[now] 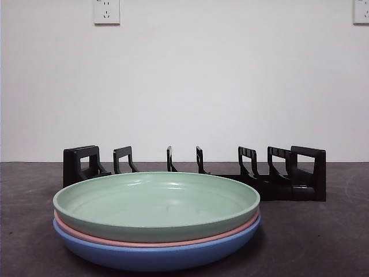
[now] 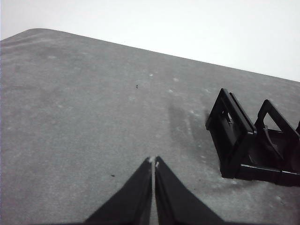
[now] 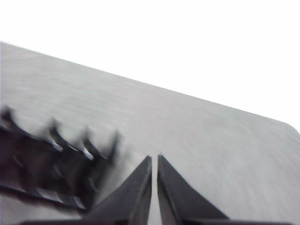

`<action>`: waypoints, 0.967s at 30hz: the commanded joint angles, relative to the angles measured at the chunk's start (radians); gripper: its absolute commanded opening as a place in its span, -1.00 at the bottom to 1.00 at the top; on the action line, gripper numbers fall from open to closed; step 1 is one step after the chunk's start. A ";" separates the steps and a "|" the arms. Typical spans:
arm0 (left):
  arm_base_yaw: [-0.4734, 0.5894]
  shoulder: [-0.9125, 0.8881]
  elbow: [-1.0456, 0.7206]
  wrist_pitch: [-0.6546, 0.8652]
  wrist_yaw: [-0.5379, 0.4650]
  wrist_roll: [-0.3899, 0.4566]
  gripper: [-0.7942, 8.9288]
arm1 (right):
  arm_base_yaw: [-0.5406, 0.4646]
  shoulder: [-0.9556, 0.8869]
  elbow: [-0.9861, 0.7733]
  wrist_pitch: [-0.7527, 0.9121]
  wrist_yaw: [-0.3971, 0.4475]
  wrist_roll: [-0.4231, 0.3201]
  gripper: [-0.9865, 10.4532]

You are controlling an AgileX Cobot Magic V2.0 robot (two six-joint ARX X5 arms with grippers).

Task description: Place the plate

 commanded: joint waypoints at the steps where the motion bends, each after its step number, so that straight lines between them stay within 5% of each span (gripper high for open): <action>1: 0.001 0.000 -0.020 0.012 0.003 -0.003 -0.82 | -0.034 -0.200 -0.173 0.005 0.005 0.018 -0.80; 7: 0.001 0.000 -0.020 0.012 0.003 -0.003 -0.82 | -0.111 -0.449 -0.354 -0.034 0.020 0.047 -0.80; 29: 0.001 0.000 -0.020 0.012 0.003 -0.003 -0.82 | -0.148 -0.441 -0.382 -0.041 0.026 0.063 -0.80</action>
